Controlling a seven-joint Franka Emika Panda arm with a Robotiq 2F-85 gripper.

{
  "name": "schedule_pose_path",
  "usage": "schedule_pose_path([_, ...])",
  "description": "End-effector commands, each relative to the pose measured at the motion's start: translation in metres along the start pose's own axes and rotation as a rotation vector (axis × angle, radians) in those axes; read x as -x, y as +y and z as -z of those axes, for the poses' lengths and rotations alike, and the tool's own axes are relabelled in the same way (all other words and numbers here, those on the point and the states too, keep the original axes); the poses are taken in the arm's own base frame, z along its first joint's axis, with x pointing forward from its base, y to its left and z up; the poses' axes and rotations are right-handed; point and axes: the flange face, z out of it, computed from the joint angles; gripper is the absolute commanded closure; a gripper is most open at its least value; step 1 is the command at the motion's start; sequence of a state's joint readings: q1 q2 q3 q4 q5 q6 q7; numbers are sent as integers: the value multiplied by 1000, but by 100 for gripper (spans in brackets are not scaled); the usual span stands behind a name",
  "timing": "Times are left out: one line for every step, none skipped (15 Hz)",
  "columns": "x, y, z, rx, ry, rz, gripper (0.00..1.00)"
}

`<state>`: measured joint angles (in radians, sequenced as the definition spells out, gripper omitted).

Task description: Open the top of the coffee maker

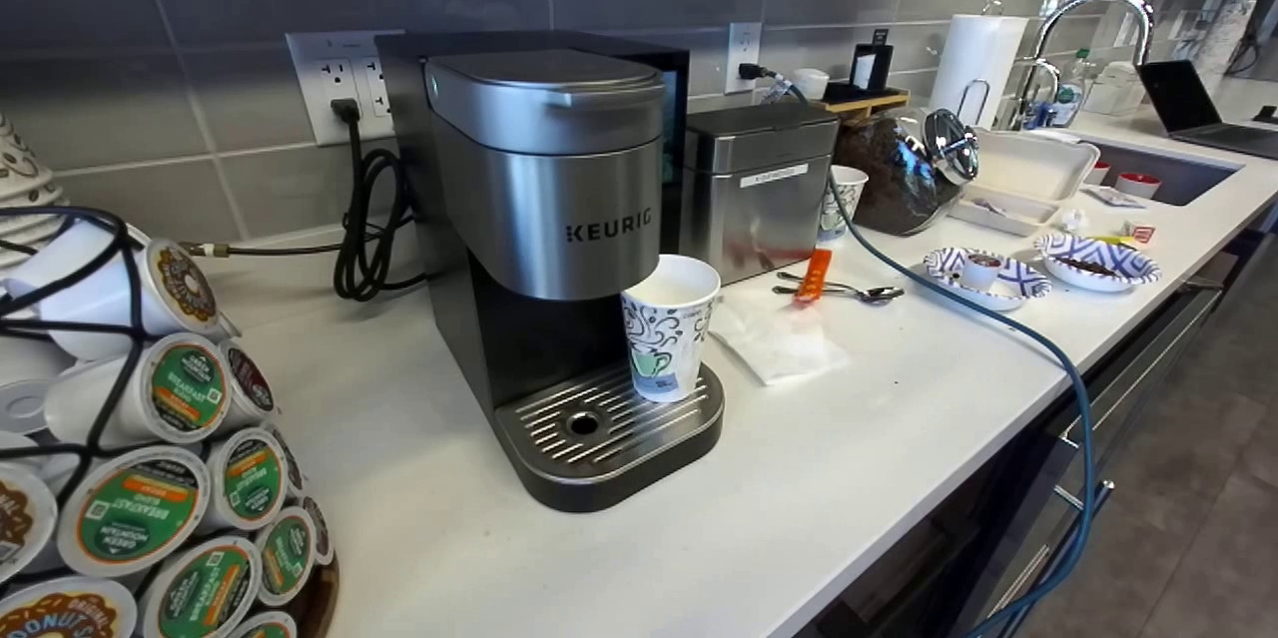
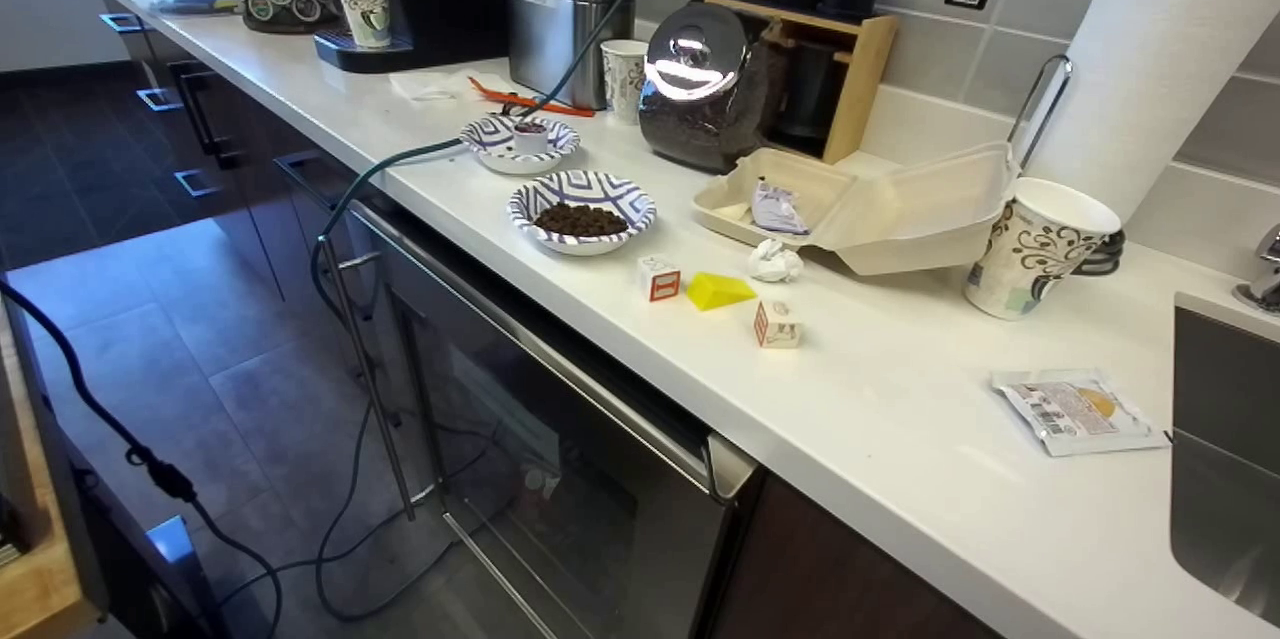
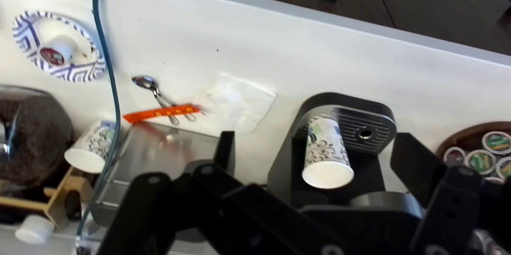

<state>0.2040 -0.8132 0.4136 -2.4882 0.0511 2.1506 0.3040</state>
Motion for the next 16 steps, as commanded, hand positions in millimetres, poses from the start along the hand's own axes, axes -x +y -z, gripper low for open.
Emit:
schedule_pose_path([-4,-40,41,66,134,141,0])
schedule_pose_path([-8,-50,52,85,171,182,0])
schedule_pose_path([-14,-59,60,103,209,222,0])
schedule_pose_path([-20,-66,68,127,255,253,0])
schedule_pose_path([-22,-71,76,155,305,280,0])
schedule_pose_path([-12,-63,71,110,248,228,0])
schedule_pose_path([-13,-66,75,113,263,234,0])
schedule_pose_path([-13,-66,76,113,264,234,0])
schedule_pose_path([-13,-65,75,113,262,232,0])
schedule_pose_path([-14,-64,75,112,261,230,0])
schedule_pose_path([-14,-64,75,112,261,230,0])
schedule_pose_path([-14,-64,75,112,261,229,0])
schedule_pose_path([-14,-64,75,112,261,229,0])
schedule_pose_path([-21,-66,79,119,344,230,0])
schedule_pose_path([-27,-68,82,146,397,244,0])
schedule_pose_path([-41,-71,85,160,462,283,0])
